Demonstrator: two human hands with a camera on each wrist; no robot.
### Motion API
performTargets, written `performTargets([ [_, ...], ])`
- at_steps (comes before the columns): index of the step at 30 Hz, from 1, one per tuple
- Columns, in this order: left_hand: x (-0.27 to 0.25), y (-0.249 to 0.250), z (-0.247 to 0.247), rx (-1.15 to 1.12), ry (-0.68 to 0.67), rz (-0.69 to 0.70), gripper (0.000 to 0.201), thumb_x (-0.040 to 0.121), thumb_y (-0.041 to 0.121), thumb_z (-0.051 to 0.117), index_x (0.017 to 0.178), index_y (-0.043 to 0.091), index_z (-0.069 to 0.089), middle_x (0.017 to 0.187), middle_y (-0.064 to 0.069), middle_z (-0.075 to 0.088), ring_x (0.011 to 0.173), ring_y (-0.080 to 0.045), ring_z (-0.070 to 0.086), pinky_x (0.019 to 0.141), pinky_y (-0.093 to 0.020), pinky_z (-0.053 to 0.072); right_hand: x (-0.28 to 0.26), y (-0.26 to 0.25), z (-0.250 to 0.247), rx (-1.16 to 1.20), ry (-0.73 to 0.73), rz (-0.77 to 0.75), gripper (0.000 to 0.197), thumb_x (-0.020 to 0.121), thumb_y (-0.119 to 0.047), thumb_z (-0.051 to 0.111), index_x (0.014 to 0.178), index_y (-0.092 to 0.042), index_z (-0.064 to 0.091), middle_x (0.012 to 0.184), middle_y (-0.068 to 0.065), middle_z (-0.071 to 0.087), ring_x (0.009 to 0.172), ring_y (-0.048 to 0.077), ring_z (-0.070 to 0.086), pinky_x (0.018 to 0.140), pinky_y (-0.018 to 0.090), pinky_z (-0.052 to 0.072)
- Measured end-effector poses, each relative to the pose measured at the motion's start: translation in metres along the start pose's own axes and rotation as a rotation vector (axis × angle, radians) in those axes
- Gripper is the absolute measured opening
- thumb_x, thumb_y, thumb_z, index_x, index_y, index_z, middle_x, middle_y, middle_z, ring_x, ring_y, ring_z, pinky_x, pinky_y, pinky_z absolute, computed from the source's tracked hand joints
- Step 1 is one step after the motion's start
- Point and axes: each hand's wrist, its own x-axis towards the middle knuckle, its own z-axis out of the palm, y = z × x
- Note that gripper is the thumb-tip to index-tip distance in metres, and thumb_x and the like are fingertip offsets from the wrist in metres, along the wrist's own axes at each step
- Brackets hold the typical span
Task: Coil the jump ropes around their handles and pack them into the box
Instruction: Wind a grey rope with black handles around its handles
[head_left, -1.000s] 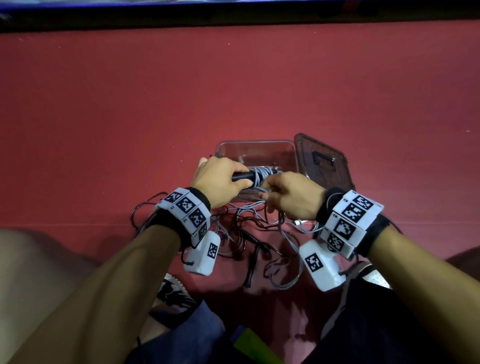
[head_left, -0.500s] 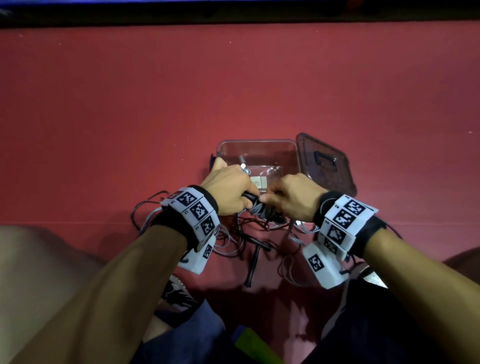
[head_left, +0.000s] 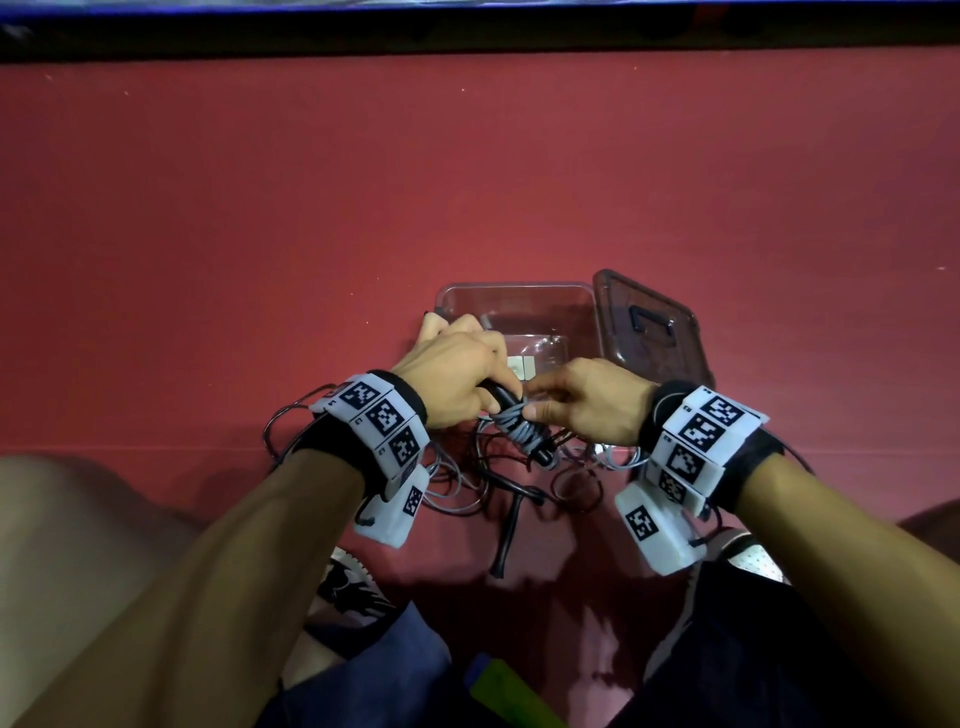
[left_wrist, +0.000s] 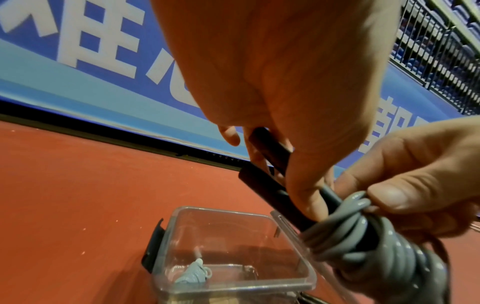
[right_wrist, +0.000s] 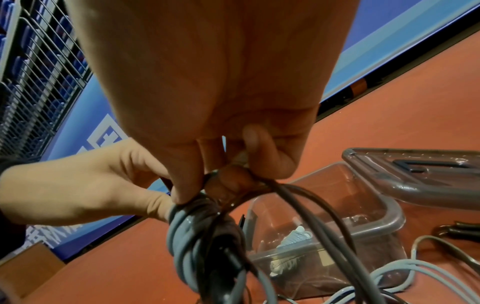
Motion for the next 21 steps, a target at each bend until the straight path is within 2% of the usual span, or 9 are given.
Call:
performTargets([
  [3,0.000,0.003,-0.004,0.058,-0.025,-0.037,0.029,0.092,0.029,0.070,0.114,0.048,0.071,0.105,0.016,0.060,0.103,-0.009,0.040,0.093,-0.039,0.023,0.002,0.002,0.001,-0.059,0.004,0.013,0.032,0.099,-0.045,0.055,0.113,-0.021,0.071,0.094,-0.004,0.069,0.086,0.015,0.061,0.076,0.025,0.043],
  [6,-0.001,0.003,-0.007,0.061,-0.027,-0.061,0.028,0.094,0.031,0.069,0.115,0.049,0.071,0.104,0.017,0.060,0.104,-0.010,0.047,0.094,-0.040,0.023,0.002,0.002,0.003,-0.048,0.019,-0.002,0.032,0.100,-0.044,0.053,0.116,-0.021,0.069,0.099,-0.001,0.071,0.093,0.018,0.064,0.084,0.029,0.048],
  [9,0.000,0.004,-0.007,0.068,-0.053,-0.048,0.028,0.092,0.033,0.071,0.115,0.049,0.070,0.103,0.018,0.060,0.104,-0.009,0.045,0.090,-0.038,0.020,0.001,0.000,0.004,-0.078,0.027,-0.008,0.034,0.100,-0.046,0.054,0.108,-0.017,0.069,0.078,-0.010,0.062,0.080,0.015,0.057,0.074,0.025,0.040],
  [11,0.001,0.004,-0.005,0.054,-0.058,-0.038,0.028,0.091,0.035,0.072,0.115,0.050,0.070,0.101,0.017,0.061,0.102,-0.008,0.042,0.084,-0.035,0.016,0.001,0.000,0.005,-0.111,0.020,-0.009,0.037,0.098,-0.048,0.055,0.109,-0.016,0.068,0.076,-0.010,0.058,0.080,0.016,0.056,0.073,0.027,0.040],
  [12,0.001,0.003,-0.005,0.040,-0.056,-0.035,0.029,0.090,0.036,0.073,0.115,0.050,0.070,0.100,0.018,0.060,0.102,-0.007,0.041,0.082,-0.034,0.014,0.002,0.000,0.006,-0.115,0.017,-0.014,0.038,0.097,-0.049,0.056,0.111,-0.016,0.067,0.076,-0.010,0.058,0.078,0.015,0.057,0.073,0.027,0.041],
  [14,0.002,0.003,-0.003,0.016,-0.057,-0.032,0.028,0.088,0.037,0.075,0.114,0.049,0.071,0.097,0.021,0.059,0.101,-0.006,0.040,0.082,-0.033,0.013,0.003,0.000,0.007,-0.105,0.011,-0.034,0.036,0.097,-0.049,0.056,0.112,-0.018,0.067,0.069,-0.013,0.054,0.068,0.005,0.052,0.067,0.024,0.039],
  [15,0.002,0.003,-0.003,0.003,-0.055,-0.034,0.028,0.087,0.038,0.076,0.112,0.049,0.072,0.096,0.021,0.060,0.102,-0.006,0.039,0.084,-0.033,0.014,0.003,0.001,0.007,-0.103,0.006,-0.043,0.033,0.097,-0.048,0.056,0.110,-0.020,0.067,0.067,-0.014,0.052,0.065,0.002,0.050,0.063,0.022,0.037],
  [18,0.002,0.004,-0.003,-0.048,0.005,-0.057,0.024,0.083,0.041,0.079,0.105,0.048,0.073,0.101,0.022,0.063,0.106,-0.006,0.041,0.093,-0.036,0.020,0.004,0.005,0.010,-0.054,0.027,-0.038,0.028,0.098,-0.047,0.057,0.095,-0.021,0.067,0.070,-0.010,0.058,0.066,0.008,0.053,0.064,0.024,0.036],
  [21,0.003,0.000,-0.005,-0.117,0.101,-0.127,0.028,0.080,0.043,0.081,0.107,0.046,0.073,0.111,0.020,0.055,0.112,-0.011,0.044,0.099,-0.039,0.027,0.005,0.008,0.011,0.085,0.108,-0.019,0.033,0.097,-0.043,0.059,0.076,-0.018,0.060,0.066,-0.002,0.056,0.059,0.012,0.049,0.058,0.028,0.036],
])
